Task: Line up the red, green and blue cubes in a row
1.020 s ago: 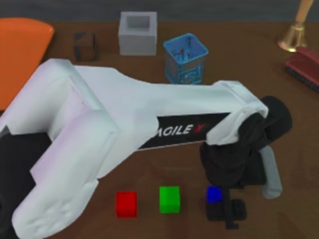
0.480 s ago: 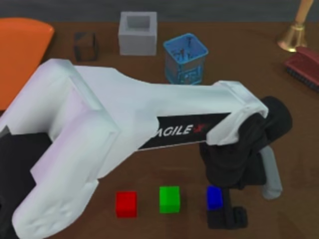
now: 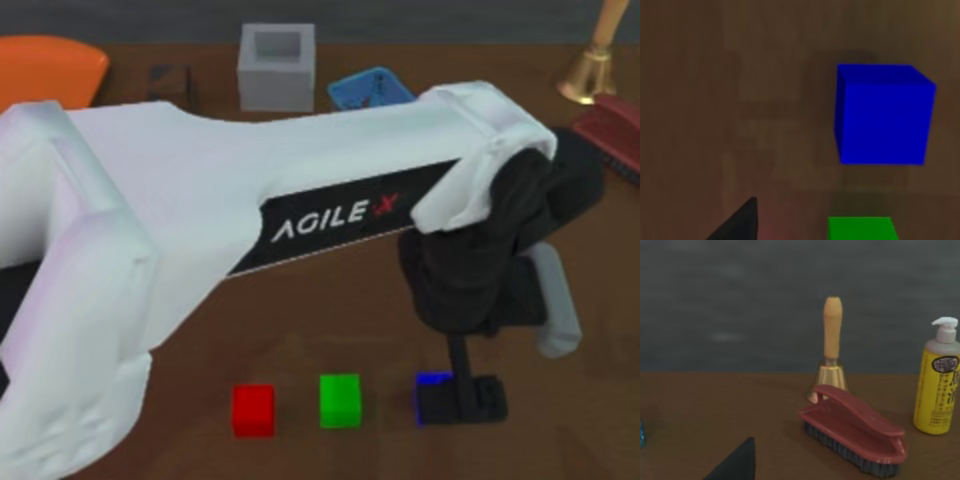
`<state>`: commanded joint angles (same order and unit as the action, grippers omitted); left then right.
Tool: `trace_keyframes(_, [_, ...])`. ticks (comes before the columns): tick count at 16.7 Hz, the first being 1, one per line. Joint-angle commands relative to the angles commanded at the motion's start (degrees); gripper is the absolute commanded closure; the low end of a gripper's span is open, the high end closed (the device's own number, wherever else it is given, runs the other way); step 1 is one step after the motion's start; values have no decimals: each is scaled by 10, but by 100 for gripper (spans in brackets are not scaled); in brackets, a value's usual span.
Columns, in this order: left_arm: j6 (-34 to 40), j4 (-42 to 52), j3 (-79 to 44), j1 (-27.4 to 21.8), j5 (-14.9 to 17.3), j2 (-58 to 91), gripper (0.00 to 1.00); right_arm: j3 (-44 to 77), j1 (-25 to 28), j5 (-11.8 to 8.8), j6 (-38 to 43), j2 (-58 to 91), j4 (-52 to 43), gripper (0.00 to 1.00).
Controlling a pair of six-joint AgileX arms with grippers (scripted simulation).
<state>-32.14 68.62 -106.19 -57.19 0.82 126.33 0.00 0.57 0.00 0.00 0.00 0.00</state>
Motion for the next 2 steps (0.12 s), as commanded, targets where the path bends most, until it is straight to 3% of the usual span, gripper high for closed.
trace_keyframes(2, [0, 9, -9, 1, -1, -5, 0, 0, 0, 0, 0, 0, 0, 0])
